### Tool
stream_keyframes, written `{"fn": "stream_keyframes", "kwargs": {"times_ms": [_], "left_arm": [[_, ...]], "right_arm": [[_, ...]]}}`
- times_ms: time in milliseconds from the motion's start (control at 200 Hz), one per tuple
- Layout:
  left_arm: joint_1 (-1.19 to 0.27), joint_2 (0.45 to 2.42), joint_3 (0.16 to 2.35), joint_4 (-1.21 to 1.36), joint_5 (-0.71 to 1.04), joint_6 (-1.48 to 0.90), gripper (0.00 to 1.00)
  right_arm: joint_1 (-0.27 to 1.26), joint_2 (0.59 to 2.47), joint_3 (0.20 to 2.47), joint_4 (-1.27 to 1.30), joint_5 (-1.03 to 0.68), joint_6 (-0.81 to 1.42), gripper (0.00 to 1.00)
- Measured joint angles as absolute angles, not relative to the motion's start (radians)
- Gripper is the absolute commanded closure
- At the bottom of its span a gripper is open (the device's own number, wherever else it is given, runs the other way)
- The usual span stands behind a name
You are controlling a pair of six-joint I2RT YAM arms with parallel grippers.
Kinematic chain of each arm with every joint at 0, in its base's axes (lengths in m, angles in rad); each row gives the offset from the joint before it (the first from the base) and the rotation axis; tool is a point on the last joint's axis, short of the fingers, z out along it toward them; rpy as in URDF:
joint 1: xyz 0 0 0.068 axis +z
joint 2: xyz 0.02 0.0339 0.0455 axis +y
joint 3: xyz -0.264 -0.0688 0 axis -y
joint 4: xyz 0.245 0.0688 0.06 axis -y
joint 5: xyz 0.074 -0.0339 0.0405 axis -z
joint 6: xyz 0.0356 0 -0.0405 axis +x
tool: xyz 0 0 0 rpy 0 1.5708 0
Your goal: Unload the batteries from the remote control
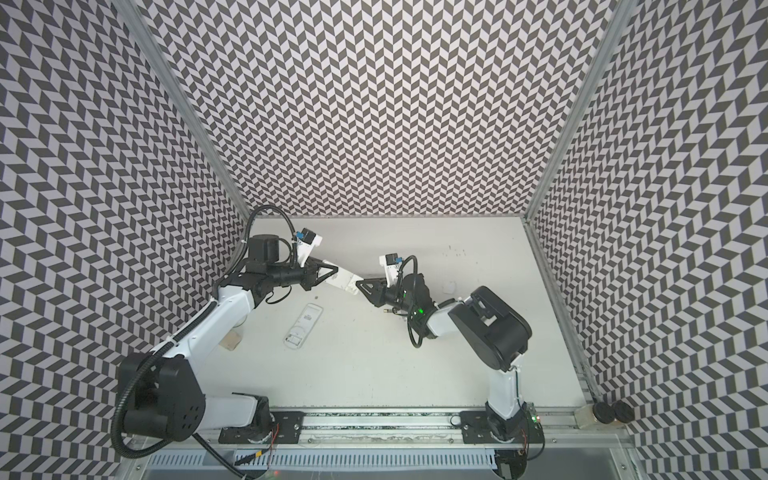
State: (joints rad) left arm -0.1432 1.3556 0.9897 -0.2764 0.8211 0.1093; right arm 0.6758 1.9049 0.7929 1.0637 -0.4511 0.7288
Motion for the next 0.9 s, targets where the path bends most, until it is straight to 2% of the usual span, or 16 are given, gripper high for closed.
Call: {"fn": "stream_keyframes", "kwargs": {"times_ms": [205,461,766,901], "left_arm": [[-0.143,1.356,0.987,-0.263,0.833,0.102,1.00],[-0.138,1.356,0.987,-0.248,0.820,0.103,1.00],[-0.138,1.356,0.965,-0.247,0.809,0.104,1.00],[-0.138,1.356,0.965,-0.247,0.811,0.100,1.00]], "right_arm": [[0.671,1.931,0.794,1.118,-0.491,0.755,0.75],[0.675,1.952,0.794,1.188,-0.546,0.788,0.87],[0.691,1.952,0.794,1.304,-0.600,0.810,0.83],[0.694,1.955,0.807,1.320,-0.606,0.813,0.89]]}}
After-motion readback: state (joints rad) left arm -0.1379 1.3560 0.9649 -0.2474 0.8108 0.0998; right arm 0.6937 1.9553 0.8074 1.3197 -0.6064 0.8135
